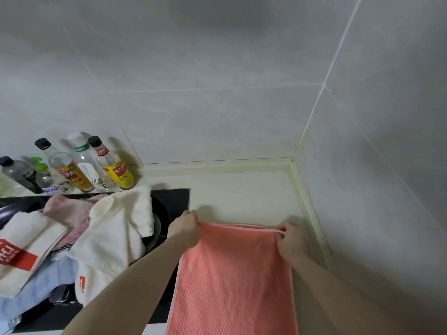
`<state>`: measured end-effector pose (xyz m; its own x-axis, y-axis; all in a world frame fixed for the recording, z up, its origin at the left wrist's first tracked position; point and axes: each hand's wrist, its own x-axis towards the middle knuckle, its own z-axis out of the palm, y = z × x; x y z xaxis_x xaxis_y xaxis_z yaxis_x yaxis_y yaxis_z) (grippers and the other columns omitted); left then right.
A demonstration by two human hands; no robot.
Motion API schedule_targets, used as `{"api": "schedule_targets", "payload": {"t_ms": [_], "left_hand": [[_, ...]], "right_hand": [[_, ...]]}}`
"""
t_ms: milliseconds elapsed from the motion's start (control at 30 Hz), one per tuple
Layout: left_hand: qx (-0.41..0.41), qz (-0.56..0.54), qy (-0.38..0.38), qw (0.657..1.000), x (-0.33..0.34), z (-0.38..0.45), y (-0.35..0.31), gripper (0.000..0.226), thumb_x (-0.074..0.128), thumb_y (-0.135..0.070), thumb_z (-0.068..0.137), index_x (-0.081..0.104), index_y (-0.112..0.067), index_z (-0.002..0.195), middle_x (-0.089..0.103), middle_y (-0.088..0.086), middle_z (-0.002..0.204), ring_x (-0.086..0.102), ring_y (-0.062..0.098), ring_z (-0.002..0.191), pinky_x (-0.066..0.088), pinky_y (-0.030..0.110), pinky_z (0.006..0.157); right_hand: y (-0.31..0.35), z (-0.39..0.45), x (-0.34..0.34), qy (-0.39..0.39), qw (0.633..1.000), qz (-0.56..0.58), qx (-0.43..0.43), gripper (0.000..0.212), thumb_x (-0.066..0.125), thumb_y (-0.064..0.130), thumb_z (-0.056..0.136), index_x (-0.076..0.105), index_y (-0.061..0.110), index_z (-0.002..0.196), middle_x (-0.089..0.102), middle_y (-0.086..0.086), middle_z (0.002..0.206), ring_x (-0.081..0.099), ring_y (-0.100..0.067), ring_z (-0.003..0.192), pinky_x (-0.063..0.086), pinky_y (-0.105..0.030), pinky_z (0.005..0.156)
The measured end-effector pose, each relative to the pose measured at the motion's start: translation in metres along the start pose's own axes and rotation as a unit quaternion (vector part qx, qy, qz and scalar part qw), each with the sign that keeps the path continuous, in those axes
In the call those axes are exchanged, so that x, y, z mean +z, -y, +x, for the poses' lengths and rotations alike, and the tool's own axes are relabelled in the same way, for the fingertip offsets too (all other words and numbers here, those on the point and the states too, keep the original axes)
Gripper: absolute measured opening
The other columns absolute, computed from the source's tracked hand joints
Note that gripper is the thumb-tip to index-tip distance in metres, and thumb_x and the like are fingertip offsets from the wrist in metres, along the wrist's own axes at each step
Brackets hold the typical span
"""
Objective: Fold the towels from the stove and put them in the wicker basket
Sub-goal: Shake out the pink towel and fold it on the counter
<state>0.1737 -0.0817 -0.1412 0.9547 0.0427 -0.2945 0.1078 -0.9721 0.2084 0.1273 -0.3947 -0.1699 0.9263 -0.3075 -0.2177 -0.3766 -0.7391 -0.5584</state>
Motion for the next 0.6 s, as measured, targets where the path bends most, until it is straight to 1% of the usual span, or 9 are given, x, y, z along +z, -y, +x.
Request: {"api": "schedule_targets", "payload": {"t_ms": [100,267,367,433,500,600], "left_hand": [[-0.005,-0.007,-0.001,1.000,0.006,0.002,-0.004,0.015,0.036,-0.015,0.093,0.049,-0.017,0.099,0.057,0.001,0.104,0.059,0.024,0.087,0.046,0.037,0.069],[-0.012,-0.011,0.004,1.000,0.013,0.005,-0.010,0.019,0.036,-0.008,0.092,0.048,-0.015,0.104,0.059,0.003,0.105,0.058,0.024,0.092,0.047,0.037,0.070],[-0.034,-0.026,0.014,0.999,0.016,0.009,-0.010,0.022,0.034,-0.003,0.089,0.047,-0.015,0.102,0.060,0.005,0.102,0.060,0.026,0.091,0.049,0.039,0.070],[-0.043,-0.035,0.010,0.998,0.017,0.009,-0.013,0.025,0.034,-0.002,0.089,0.047,-0.015,0.106,0.059,0.006,0.107,0.060,0.028,0.095,0.049,0.039,0.072],[-0.040,-0.043,0.000,0.998,0.018,0.010,-0.017,0.031,0.037,-0.003,0.091,0.046,-0.015,0.118,0.054,0.005,0.119,0.056,0.027,0.103,0.047,0.038,0.077],[0.007,-0.006,-0.017,1.000,0.019,0.014,-0.019,0.046,0.043,-0.011,0.089,0.043,-0.019,0.135,0.046,0.002,0.136,0.048,0.025,0.118,0.046,0.039,0.096]], "right_hand": [[-0.007,0.005,0.011,-0.007,1.000,0.012,0.000,0.019,0.057,0.008,0.084,0.053,0.025,0.077,0.064,-0.002,0.082,0.060,-0.026,0.079,0.050,-0.038,0.070],[-0.007,0.013,0.020,-0.025,1.000,0.002,0.008,0.012,0.055,0.006,0.085,0.056,0.018,0.088,0.067,-0.009,0.086,0.062,-0.032,0.083,0.053,-0.041,0.072],[-0.007,0.018,0.020,-0.016,1.000,-0.010,0.016,0.011,0.057,0.009,0.086,0.055,0.020,0.087,0.068,-0.009,0.089,0.063,-0.032,0.086,0.053,-0.039,0.074],[-0.006,0.024,0.020,-0.006,0.999,-0.028,0.023,0.008,0.061,0.013,0.086,0.058,0.021,0.088,0.070,-0.008,0.094,0.064,-0.032,0.091,0.054,-0.039,0.078],[-0.006,0.025,0.018,-0.012,0.999,-0.043,0.016,0.011,0.063,0.015,0.085,0.061,0.018,0.096,0.069,-0.009,0.101,0.063,-0.032,0.099,0.051,-0.041,0.085],[-0.005,0.019,0.014,-0.015,0.998,-0.060,-0.018,0.033,0.061,0.019,0.084,0.063,0.017,0.117,0.063,-0.005,0.118,0.056,-0.030,0.112,0.047,-0.041,0.096]]}}
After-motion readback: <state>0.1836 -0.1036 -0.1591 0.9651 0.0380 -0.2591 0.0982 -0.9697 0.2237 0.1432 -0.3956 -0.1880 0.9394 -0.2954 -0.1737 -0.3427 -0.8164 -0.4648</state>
